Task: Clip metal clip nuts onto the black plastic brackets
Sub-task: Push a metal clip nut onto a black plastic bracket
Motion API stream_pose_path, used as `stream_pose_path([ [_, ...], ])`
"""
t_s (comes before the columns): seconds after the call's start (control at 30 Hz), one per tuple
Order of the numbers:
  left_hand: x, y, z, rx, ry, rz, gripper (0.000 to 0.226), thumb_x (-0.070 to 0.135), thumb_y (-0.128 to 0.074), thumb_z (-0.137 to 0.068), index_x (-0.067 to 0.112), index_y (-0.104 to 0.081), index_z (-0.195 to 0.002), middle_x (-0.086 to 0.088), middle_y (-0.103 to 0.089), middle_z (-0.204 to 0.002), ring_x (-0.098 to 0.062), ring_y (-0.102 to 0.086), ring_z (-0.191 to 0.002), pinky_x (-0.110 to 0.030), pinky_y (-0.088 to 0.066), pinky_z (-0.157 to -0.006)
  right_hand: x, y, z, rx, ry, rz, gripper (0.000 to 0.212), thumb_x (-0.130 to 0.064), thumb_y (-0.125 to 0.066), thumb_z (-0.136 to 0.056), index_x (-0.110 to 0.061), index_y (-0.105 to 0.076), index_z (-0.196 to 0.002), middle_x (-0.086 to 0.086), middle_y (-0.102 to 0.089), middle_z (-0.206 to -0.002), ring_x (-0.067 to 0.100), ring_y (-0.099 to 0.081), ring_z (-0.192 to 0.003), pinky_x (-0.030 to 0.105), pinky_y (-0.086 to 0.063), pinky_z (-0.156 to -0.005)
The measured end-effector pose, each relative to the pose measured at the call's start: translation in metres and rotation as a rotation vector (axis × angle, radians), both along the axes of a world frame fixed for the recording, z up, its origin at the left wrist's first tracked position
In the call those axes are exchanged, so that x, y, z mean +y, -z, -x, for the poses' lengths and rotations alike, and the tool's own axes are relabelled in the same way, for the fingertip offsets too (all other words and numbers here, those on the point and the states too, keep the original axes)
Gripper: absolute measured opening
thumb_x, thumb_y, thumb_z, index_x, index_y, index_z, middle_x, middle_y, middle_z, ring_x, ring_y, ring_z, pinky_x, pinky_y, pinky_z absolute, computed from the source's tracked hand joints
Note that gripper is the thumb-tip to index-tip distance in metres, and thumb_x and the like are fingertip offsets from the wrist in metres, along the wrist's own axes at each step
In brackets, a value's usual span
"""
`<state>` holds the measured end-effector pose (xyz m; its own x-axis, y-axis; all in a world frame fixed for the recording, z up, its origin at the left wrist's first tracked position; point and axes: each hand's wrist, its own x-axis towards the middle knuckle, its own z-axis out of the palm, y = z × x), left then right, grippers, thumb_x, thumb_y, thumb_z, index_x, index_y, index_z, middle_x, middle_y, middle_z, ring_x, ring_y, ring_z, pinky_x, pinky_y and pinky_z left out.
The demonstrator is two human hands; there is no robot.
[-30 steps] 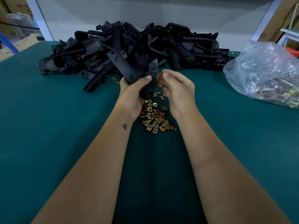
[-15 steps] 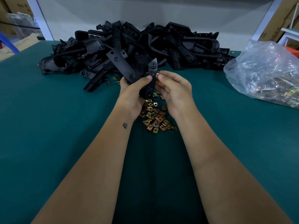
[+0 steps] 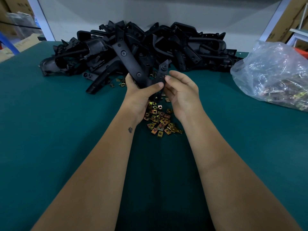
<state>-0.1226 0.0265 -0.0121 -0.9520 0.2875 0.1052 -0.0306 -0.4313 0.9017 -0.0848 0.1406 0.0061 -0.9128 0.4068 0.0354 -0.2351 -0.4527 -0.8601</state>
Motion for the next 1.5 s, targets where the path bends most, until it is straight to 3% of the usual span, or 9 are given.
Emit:
stream_pose_path([
  [0.23, 0.0, 0.002, 0.0, 0.123, -0.048, 0.15, 0.105, 0.012, -0.082, -0.068, 0.015, -0.016, -0.15, -0.008, -0.047, -0.148, -0.02, -0.048, -0.135, -0.044, -0.039, -0.115, 0.001, 0.0, 0.001, 0.001, 0.067, -0.14, 0.019, 0.01, -0.065, -0.085, -0.008, -0.063, -0.092, -0.004, -0.065, -0.063, 0.013, -0.065, -0.07, 0.026, -0.056, -0.072],
  [0.37, -0.004, 0.0, 0.0, 0.1, 0.036, 0.099, 0.107, 0.01, -0.079, -0.071, 0.02, -0.012, -0.153, -0.006, -0.046, -0.15, -0.02, -0.048, -0.136, -0.045, -0.037, -0.115, 0.005, -0.002, 0.001, 0.037, -0.054, -0.046, 0.019, 0.008, -0.062, -0.087, -0.007, -0.065, -0.098, 0.003, -0.067, -0.075, 0.014, -0.065, -0.074, 0.025, -0.056, -0.076],
  [0.53, -0.005, 0.002, 0.0, 0.06, 0.129, 0.048, 0.085, -0.007, -0.068, -0.087, 0.02, -0.017, -0.149, -0.006, -0.057, -0.139, -0.015, -0.06, -0.123, -0.032, -0.05, -0.102, 0.008, -0.004, 0.0, 0.03, -0.162, 0.035, 0.02, 0.005, -0.06, -0.089, -0.007, -0.065, -0.105, 0.007, -0.068, -0.089, 0.014, -0.065, -0.078, 0.025, -0.057, -0.077],
  [0.7, -0.003, 0.002, 0.002, 0.03, 0.073, 0.082, 0.111, 0.003, -0.078, -0.077, 0.022, 0.0, -0.155, -0.007, -0.041, -0.154, -0.022, -0.047, -0.136, -0.046, -0.036, -0.116, 0.003, -0.004, 0.0, 0.009, 0.014, -0.19, 0.021, 0.008, -0.064, -0.086, -0.007, -0.066, -0.1, -0.003, -0.062, -0.064, 0.011, -0.064, -0.073, 0.031, -0.058, -0.083],
  [0.8, -0.004, 0.002, 0.003, 0.035, 0.077, 0.099, 0.112, 0.005, -0.079, -0.075, 0.021, -0.001, -0.155, -0.006, -0.043, -0.153, -0.021, -0.048, -0.136, -0.046, -0.036, -0.116, 0.001, -0.004, -0.001, 0.005, 0.021, -0.214, 0.02, 0.008, -0.065, -0.086, -0.008, -0.066, -0.098, -0.004, -0.06, -0.061, 0.01, -0.063, -0.071, 0.033, -0.057, -0.086],
  [0.93, -0.003, 0.001, 0.0, 0.071, 0.111, 0.103, 0.087, -0.007, -0.069, -0.086, 0.019, -0.014, -0.149, -0.005, -0.053, -0.143, -0.016, -0.056, -0.128, -0.04, -0.043, -0.111, -0.001, -0.005, 0.0, 0.017, -0.081, -0.055, 0.02, 0.008, -0.061, -0.088, -0.007, -0.065, -0.1, 0.006, -0.065, -0.081, 0.012, -0.064, -0.074, 0.026, -0.053, -0.076],
  [1.1, -0.001, -0.002, -0.003, 0.076, 0.08, 0.063, 0.08, -0.009, -0.069, -0.086, 0.016, -0.021, -0.145, -0.006, -0.059, -0.138, -0.015, -0.06, -0.123, -0.037, -0.047, -0.108, -0.001, -0.004, 0.001, 0.065, -0.088, 0.112, 0.02, 0.009, -0.06, -0.089, -0.005, -0.061, -0.103, 0.002, -0.068, -0.075, 0.009, -0.068, -0.07, 0.021, -0.055, -0.066],
  [1.37, -0.003, -0.005, -0.002, -0.04, 0.118, -0.059, 0.069, -0.003, -0.066, -0.09, 0.017, -0.027, -0.143, -0.006, -0.059, -0.137, -0.018, -0.06, -0.123, -0.037, -0.051, -0.103, 0.0, -0.004, 0.001, 0.09, -0.108, 0.072, 0.016, -0.005, -0.052, -0.098, -0.01, -0.062, -0.109, 0.001, -0.074, -0.079, 0.01, -0.071, -0.074, 0.02, -0.054, -0.067],
  [1.5, -0.005, -0.002, 0.001, -0.033, 0.094, -0.047, 0.071, -0.004, -0.067, -0.088, 0.015, -0.027, -0.144, -0.007, -0.06, -0.138, -0.02, -0.06, -0.124, -0.041, -0.048, -0.107, -0.001, -0.004, -0.001, 0.084, -0.108, 0.041, 0.023, 0.001, -0.063, -0.091, -0.009, -0.062, -0.112, 0.006, -0.074, -0.085, 0.014, -0.072, -0.079, 0.022, -0.055, -0.07],
])
